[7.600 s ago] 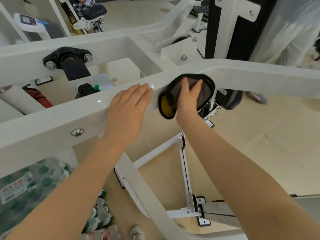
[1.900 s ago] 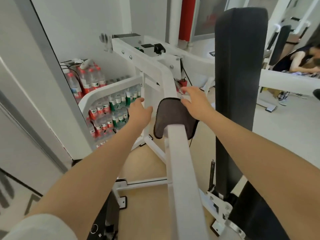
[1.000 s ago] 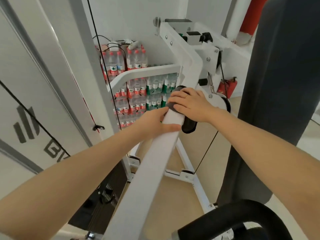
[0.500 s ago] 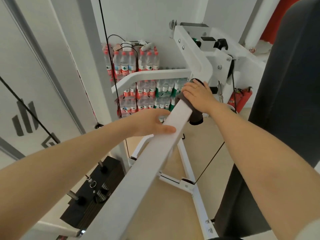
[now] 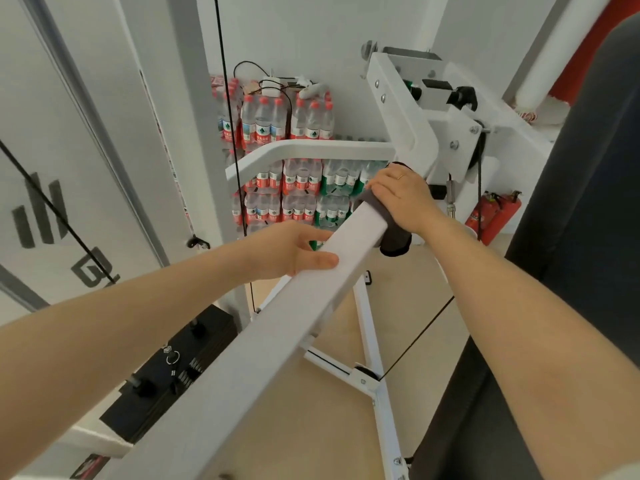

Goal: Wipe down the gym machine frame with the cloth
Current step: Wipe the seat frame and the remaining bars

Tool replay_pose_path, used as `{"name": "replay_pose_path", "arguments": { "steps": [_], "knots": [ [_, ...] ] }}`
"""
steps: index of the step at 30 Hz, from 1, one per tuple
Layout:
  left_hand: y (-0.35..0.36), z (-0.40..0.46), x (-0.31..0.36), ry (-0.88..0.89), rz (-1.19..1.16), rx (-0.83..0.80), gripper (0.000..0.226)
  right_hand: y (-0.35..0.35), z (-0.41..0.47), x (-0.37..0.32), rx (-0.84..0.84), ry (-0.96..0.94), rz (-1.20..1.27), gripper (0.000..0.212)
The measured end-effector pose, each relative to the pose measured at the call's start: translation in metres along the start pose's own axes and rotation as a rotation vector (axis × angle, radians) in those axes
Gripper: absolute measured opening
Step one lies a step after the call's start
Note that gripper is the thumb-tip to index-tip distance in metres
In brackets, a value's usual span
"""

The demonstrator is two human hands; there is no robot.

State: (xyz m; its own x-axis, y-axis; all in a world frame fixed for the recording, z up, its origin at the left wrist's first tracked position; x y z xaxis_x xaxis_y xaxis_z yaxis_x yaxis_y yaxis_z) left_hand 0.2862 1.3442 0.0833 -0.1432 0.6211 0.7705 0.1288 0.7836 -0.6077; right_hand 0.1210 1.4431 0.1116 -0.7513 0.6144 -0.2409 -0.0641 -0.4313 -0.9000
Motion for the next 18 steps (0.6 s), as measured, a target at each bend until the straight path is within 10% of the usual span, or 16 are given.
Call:
{"name": "replay_pose_path", "arguments": {
  "steps": [6, 11, 18],
  "knots": [
    [-0.002, -0.003, -0.002, -0.112, 0.040, 0.096, 0.046, -0.002, -0.054, -0.050, 0.067, -0.062, 0.155, 0.047],
    [-0.006, -0.026, 0.004, -0.092, 0.234, 0.267, 0.038, 0.011, -0.096, -0.075, -0.358, -0.231, 0.053, 0.080],
    [0.000, -0.088, -0.008, -0.071, 0.277, 0.061, 0.067, 0.009, -0.060, -0.066, -0.355, -0.187, -0.238, 0.085]
  ]
}}
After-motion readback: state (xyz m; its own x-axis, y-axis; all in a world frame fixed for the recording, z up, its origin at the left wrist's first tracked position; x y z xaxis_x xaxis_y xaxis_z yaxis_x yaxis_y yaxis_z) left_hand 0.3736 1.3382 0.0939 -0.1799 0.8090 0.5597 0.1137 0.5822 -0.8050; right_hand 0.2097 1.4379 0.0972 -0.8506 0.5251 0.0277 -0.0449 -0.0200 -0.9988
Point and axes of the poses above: each hand's wrist, its own z-axis towards the middle knuckle, its own y-axis out of the palm, x = y × z, the point moved 8 cm from there along z, towards the middle knuckle, and after that the axes turned 4 degrees about x, right-handed, at the moved point
